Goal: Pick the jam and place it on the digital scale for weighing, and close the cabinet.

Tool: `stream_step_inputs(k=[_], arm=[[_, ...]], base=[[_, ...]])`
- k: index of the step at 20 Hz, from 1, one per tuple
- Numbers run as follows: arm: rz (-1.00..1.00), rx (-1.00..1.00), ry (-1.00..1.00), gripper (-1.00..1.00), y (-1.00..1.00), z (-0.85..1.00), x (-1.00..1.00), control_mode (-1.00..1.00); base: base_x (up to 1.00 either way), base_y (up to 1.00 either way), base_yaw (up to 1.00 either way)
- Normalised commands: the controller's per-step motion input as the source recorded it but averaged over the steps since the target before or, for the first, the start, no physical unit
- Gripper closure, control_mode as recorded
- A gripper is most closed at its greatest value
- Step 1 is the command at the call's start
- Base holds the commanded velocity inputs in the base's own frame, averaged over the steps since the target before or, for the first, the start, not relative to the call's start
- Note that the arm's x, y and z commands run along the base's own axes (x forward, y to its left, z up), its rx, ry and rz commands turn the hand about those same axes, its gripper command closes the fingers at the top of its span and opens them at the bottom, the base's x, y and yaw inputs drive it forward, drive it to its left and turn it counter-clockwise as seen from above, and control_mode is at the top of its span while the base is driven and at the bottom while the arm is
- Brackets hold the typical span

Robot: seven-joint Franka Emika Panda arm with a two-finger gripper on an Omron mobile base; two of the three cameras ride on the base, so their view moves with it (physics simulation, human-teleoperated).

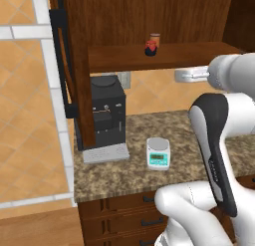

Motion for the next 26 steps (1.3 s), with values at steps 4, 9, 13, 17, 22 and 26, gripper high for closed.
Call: stream_step_inputs(k=[4,9,13,17,22,26], arm=[[0.00,0.00,0.07,-1.00,-0.03,0.11,0.41,-1.00],[0.00,0.00,0.02,-1.00,-0.01,0.02,0.49,-1.00],[0.00,0.00,0.01,-1.00,0.00,0.00,0.63,-1.00],[0.00,0.00,0.02,-1.00,0.00,0.01,0.62,-1.00],[0.00,0.00,0.01,-1.00,0.00,0.00,0.64,-1.00],[0.01,0.00,0.03,-1.00,0.00,0.00,0.79,-1.00]], base=[[0.00,0.00,0.00],[0.00,0.00,0.00],[0.00,0.00,0.00],[0.00,0.00,0.00],[0.00,0.00,0.00],[0.00,0.00,0.00]])
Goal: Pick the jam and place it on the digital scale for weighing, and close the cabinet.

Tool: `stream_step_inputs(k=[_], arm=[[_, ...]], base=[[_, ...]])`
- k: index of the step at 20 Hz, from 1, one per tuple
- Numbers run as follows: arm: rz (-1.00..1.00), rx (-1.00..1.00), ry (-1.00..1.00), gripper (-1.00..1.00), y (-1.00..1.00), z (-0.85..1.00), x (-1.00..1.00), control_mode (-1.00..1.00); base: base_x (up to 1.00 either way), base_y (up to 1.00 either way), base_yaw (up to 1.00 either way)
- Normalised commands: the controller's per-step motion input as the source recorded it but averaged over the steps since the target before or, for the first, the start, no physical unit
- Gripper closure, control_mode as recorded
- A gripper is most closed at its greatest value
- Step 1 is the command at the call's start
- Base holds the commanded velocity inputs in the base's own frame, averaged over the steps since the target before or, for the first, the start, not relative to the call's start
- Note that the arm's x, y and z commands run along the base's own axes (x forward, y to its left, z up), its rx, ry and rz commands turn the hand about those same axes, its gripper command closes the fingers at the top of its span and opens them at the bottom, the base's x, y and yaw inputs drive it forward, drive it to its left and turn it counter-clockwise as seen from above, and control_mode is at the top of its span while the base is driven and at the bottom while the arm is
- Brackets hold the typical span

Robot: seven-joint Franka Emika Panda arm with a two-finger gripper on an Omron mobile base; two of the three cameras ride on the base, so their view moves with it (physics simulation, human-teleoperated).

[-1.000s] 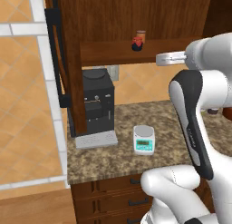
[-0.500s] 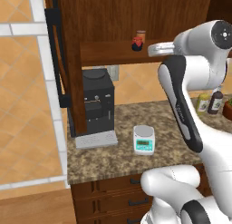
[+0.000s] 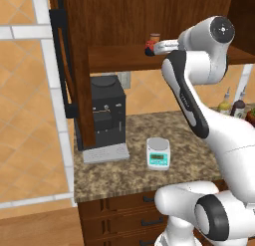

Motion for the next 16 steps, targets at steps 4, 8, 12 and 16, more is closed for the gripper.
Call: stream_step_inputs(k=[4,8,12,16], arm=[[0.00,0.00,0.01,-1.00,0.01,0.00,0.61,-1.00],[0.00,0.03,0.02,-1.00,0.02,-0.17,0.58,-1.00],[0.00,0.02,0.00,-1.00,0.00,-0.25,0.60,-1.00],[0.00,0.00,0.01,-1.00,0.00,-0.03,0.67,-1.00]], base=[[0.00,0.00,0.00],[0.00,0.00,0.00],[0.00,0.00,0.00],[0.00,0.00,0.00]])
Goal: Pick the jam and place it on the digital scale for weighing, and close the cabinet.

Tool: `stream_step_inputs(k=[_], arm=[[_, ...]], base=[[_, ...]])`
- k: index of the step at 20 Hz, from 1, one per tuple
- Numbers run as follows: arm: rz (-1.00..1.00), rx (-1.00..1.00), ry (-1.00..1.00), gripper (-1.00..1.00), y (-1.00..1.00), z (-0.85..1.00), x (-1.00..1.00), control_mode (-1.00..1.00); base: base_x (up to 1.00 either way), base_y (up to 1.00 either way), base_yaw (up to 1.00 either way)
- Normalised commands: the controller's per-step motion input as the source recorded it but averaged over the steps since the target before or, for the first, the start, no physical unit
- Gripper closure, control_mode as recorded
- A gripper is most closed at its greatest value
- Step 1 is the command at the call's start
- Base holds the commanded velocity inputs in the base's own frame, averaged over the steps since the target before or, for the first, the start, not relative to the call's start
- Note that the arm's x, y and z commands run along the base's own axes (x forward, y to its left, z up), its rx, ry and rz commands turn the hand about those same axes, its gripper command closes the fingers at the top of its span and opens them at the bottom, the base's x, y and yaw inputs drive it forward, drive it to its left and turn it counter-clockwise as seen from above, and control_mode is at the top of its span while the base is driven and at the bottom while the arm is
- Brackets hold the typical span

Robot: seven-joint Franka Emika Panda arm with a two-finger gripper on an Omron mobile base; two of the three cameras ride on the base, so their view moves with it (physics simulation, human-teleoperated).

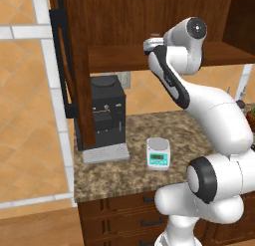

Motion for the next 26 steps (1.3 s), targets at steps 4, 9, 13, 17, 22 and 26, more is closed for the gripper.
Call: stream_step_inputs(k=[4,9,13,17,22,26], arm=[[0.00,0.00,0.05,-1.00,0.00,0.00,0.64,-1.00],[0.00,0.00,0.01,-1.00,0.00,0.00,0.55,-1.00],[0.00,0.00,0.00,-1.00,0.01,-0.03,0.52,-1.00],[0.00,0.00,0.00,-1.00,0.01,-0.10,0.42,-1.00],[0.00,0.00,0.00,-1.00,0.02,-0.17,0.28,-1.00],[0.00,0.00,0.00,-1.00,0.00,-0.12,0.33,-1.00]], base=[[0.00,0.00,0.00],[0.00,0.00,0.00],[0.00,0.00,0.00],[0.00,0.00,0.00],[0.00,0.00,0.00],[0.00,0.00,0.00]])
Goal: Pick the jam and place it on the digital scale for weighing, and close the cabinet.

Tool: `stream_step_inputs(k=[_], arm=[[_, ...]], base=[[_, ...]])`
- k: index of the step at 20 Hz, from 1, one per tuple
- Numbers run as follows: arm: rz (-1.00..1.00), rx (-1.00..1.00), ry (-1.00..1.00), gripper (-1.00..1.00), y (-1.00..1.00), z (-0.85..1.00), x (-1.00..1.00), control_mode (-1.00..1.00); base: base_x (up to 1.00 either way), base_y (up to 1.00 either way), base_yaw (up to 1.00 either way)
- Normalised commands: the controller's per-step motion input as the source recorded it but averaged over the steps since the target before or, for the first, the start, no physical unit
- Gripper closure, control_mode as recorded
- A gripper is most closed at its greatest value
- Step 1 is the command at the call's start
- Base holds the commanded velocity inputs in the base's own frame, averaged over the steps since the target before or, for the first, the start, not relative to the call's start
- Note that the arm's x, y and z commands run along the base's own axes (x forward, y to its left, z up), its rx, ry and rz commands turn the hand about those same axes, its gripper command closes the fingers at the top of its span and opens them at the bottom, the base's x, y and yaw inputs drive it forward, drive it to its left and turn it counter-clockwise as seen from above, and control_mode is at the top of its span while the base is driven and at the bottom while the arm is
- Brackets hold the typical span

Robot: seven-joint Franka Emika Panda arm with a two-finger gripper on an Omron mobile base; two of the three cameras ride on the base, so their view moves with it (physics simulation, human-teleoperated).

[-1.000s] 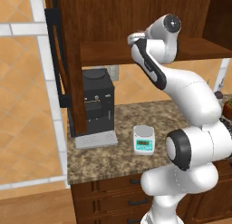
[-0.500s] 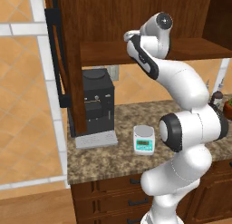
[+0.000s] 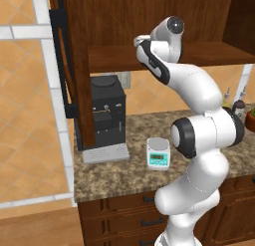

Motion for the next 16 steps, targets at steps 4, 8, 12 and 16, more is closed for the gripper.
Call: stream_step_inputs(k=[4,8,12,16], arm=[[0.00,0.00,0.00,1.00,0.02,-0.08,0.30,-1.00],[0.00,0.00,0.00,1.00,0.07,-0.16,0.14,-1.00],[0.00,0.00,0.00,1.00,0.04,-0.22,0.02,-1.00],[0.11,0.10,-0.07,1.00,-0.12,-0.18,-0.53,-1.00]], base=[[0.00,0.00,0.00],[0.00,0.00,0.00],[0.00,0.00,0.00],[0.00,0.00,0.00]])
